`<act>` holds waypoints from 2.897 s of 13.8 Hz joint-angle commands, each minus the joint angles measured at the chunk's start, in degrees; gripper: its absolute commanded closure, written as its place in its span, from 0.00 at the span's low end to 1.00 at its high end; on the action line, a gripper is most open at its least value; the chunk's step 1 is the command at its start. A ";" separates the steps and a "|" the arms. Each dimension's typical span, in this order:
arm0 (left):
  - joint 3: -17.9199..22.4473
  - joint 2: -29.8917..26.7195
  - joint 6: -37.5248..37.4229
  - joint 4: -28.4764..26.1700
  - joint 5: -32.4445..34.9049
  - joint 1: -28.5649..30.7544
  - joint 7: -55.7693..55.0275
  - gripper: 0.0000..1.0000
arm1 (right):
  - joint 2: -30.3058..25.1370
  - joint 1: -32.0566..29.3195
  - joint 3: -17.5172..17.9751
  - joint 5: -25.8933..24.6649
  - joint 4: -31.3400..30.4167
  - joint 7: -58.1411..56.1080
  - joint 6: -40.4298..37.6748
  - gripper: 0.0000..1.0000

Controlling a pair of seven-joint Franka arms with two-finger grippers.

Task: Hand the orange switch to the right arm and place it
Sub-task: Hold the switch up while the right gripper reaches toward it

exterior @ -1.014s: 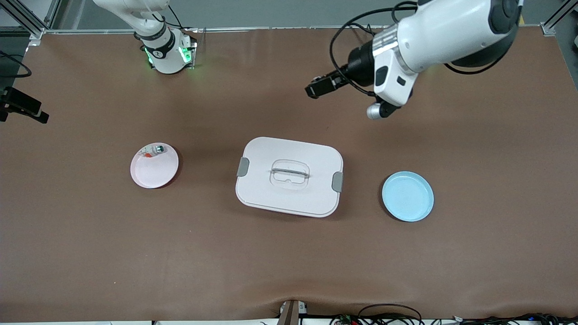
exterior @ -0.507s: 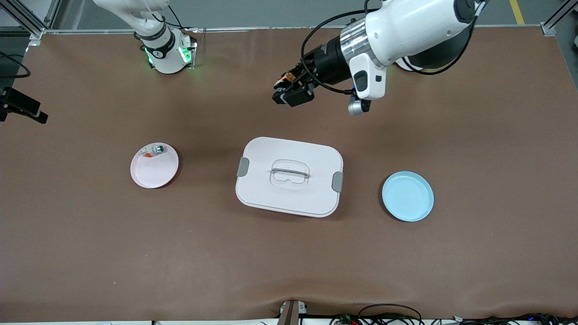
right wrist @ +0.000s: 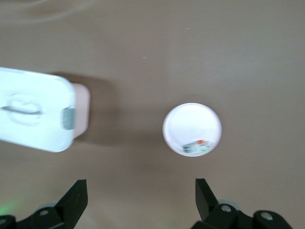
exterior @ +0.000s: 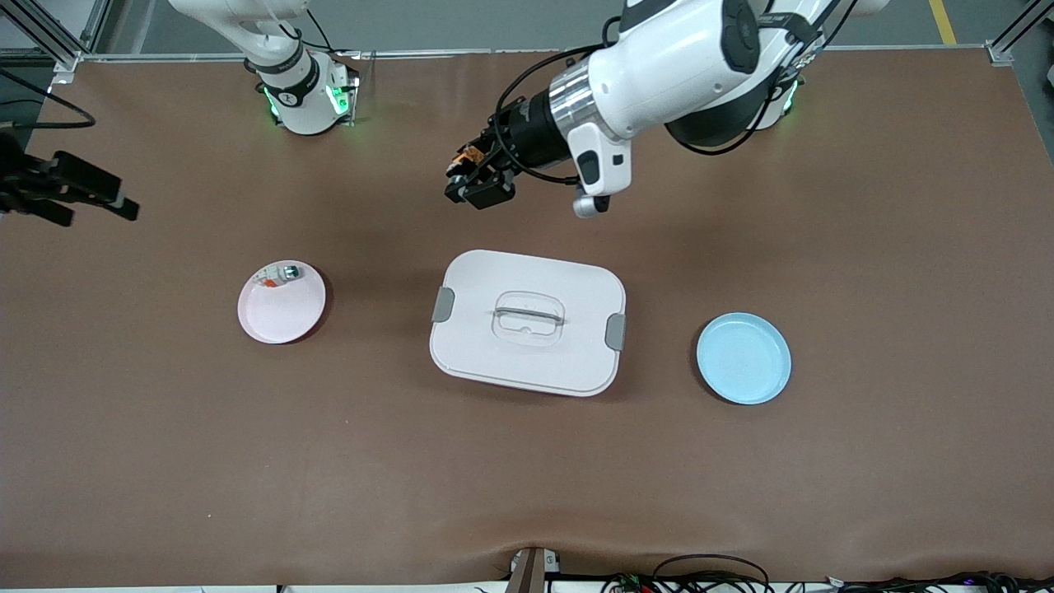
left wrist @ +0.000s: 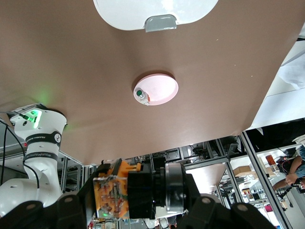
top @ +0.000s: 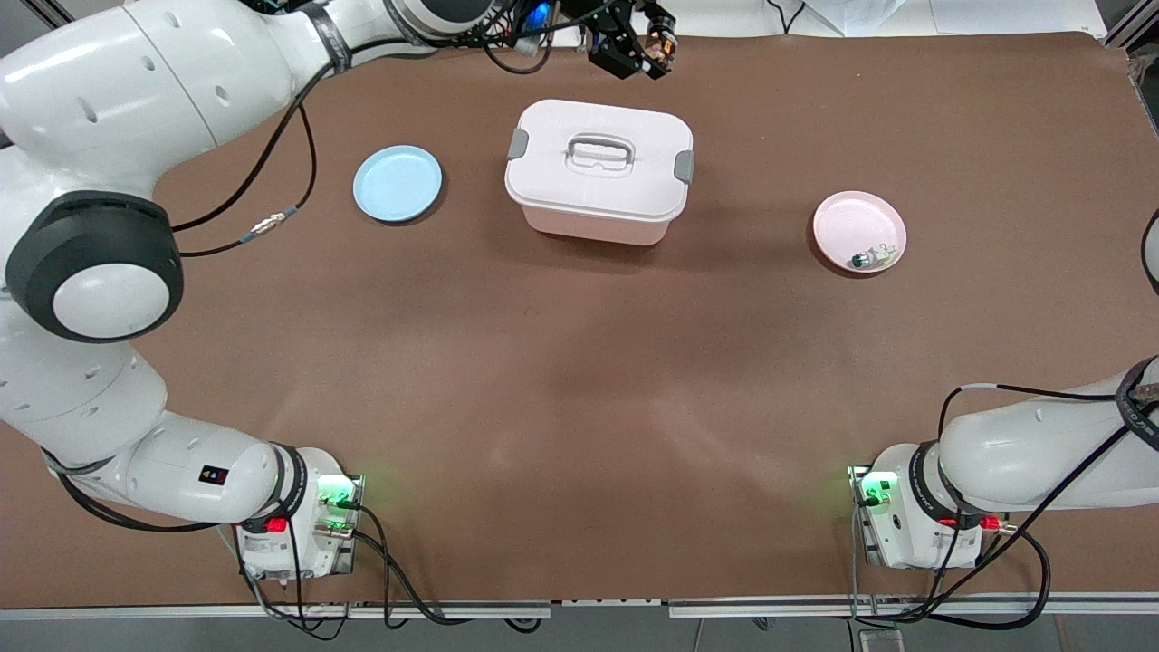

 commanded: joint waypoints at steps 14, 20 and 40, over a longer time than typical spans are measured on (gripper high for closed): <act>0.28 2.78 3.03 1.91 5.95 -3.84 -5.51 0.85 | -17.98 24.59 -0.08 15.60 -31.90 29.15 37.05 0.00; 0.19 2.70 3.03 1.83 6.56 -3.84 -5.42 0.85 | -18.69 32.95 -0.08 15.60 -35.96 32.95 49.28 0.00; 0.02 1.90 3.03 1.91 6.47 -3.84 -5.78 0.85 | -18.78 36.38 -0.43 15.60 -42.91 28.73 58.53 0.20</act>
